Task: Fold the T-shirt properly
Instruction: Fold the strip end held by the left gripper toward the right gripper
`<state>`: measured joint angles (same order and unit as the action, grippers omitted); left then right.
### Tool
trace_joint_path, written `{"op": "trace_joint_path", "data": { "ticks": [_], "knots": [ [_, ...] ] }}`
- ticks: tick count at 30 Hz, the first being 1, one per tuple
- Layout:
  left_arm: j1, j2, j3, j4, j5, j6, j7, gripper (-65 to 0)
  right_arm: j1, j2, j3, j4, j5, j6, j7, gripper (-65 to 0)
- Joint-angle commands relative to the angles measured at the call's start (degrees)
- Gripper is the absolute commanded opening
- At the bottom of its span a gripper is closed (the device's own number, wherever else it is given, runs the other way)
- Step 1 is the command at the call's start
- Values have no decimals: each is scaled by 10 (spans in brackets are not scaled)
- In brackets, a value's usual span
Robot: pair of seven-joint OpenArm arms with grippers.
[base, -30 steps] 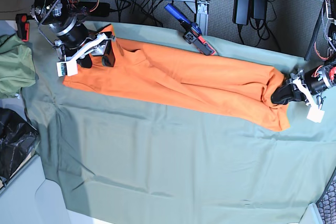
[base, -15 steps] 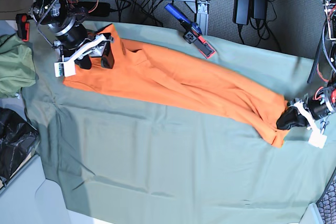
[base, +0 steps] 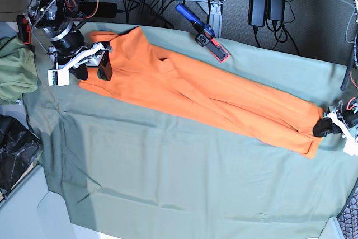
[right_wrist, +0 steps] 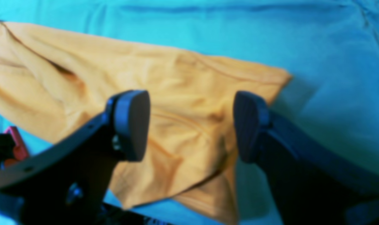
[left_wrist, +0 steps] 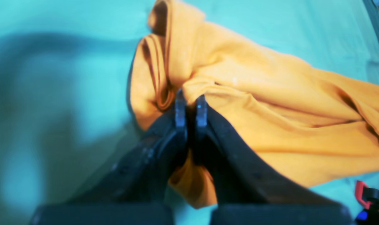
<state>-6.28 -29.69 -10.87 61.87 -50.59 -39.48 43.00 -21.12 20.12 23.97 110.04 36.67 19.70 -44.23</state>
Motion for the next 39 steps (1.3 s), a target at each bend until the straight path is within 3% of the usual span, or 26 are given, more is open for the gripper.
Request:
{"op": "trace_joint_path", "data": {
  "ticks": [1,7,11,17,21,29,39],
  "knots": [
    [-23,-19,-4,-1,-8,-5,-17,-650,2,7,4,11,9,47,12,-235],
    [-59,-38,-4,-1,-9,-5,9,-650,4,7,4,11,8,47,11,-235],
    [-35,-38,-4,104,-10,-5,27,-650,5,7,4,11,6,47,12,-235],
    [58,-3,6,323,-5,-5,27,-650,18,7,4,11,-3,47,20,-235],
    [94,26,64,415,40,-5,15,-650,26,7,4,11,-3,47,20,-235],
    [93,105,188,416,173,-5,-21,-650,24,7,4,11,-7,47,20,-235],
    [93,108,209,343,169,-5,-26,-640,22,7,4,11,-7,47,17,-234]
  ]
}}
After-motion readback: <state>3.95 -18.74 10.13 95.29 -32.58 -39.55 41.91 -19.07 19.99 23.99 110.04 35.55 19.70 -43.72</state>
